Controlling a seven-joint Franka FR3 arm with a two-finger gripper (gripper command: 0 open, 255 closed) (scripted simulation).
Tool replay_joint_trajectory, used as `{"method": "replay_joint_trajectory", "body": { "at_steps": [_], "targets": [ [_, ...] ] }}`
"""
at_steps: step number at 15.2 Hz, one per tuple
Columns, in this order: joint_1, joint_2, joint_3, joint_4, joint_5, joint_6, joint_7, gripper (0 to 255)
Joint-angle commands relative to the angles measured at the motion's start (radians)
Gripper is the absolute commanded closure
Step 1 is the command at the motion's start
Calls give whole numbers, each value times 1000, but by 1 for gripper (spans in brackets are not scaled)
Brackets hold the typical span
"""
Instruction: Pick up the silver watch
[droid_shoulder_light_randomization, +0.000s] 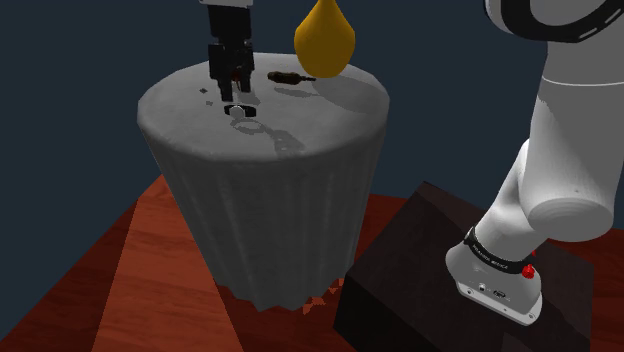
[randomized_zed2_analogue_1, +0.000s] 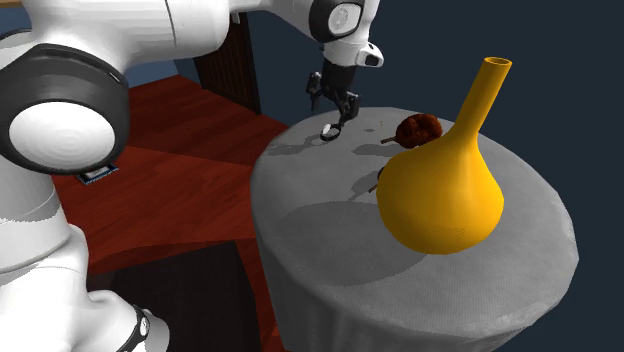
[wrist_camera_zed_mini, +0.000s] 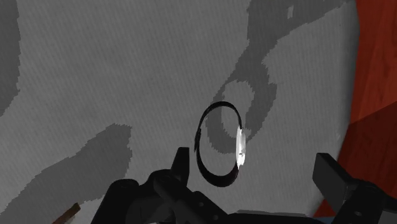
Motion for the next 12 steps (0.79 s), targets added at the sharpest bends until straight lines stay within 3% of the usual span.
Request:
{"method": "replay_joint_trajectory", "body": {
  "at_steps": [1, 4, 5, 12],
  "targets": [
    [0, -5, 0, -32, 1, 28, -4, 0],
    [-1, -8, 0, -57, 2, 50, -8, 0],
    [-1, -7, 0, -57, 2, 50, -9, 255],
    [-1, -7, 0, -58, 2, 51, -9, 255]
  ]
}}
